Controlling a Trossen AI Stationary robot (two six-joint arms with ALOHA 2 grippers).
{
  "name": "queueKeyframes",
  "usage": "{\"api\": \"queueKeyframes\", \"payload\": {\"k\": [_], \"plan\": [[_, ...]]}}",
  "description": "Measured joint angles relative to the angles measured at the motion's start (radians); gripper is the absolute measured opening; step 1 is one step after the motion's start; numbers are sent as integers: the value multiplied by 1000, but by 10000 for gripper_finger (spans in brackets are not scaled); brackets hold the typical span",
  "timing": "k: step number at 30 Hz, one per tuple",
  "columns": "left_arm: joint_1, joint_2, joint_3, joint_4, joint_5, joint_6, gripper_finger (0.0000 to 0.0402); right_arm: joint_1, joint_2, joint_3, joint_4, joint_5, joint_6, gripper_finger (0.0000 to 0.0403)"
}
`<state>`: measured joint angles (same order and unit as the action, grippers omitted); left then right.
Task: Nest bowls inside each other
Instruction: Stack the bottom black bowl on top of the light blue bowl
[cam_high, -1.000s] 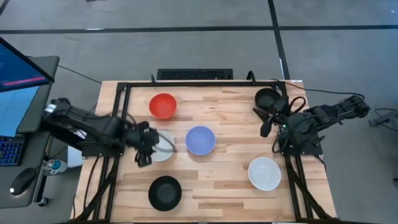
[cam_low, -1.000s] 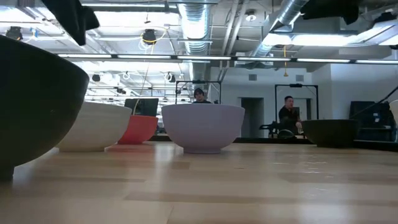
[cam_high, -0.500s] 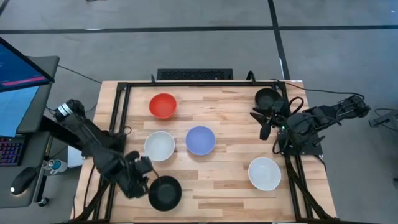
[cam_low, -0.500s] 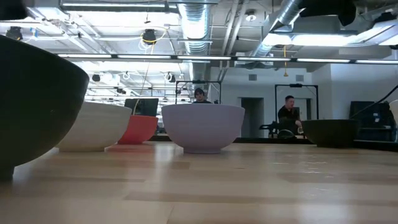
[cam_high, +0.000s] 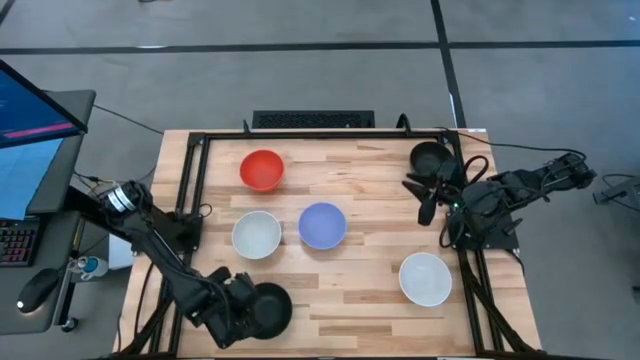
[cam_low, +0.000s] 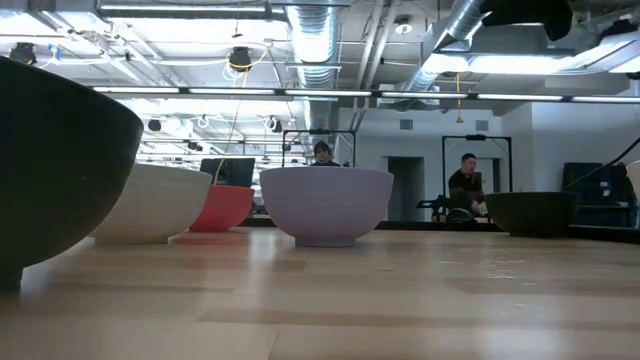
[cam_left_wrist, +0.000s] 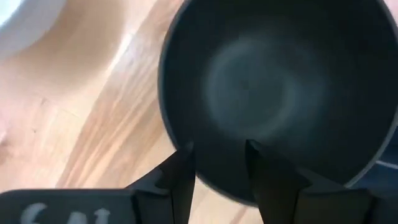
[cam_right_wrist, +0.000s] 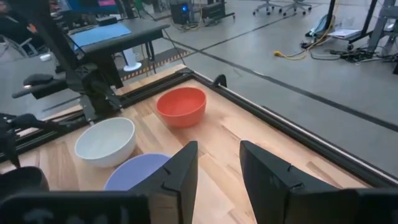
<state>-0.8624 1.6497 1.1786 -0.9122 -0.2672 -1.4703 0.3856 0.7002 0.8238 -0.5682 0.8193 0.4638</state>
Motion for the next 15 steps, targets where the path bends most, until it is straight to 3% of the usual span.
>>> {"api": "queueKeyframes", "payload": {"k": [15], "plan": [[30,-8,51,-75,-22,-36,131,0,0,0,-7,-36,0,148]]}}
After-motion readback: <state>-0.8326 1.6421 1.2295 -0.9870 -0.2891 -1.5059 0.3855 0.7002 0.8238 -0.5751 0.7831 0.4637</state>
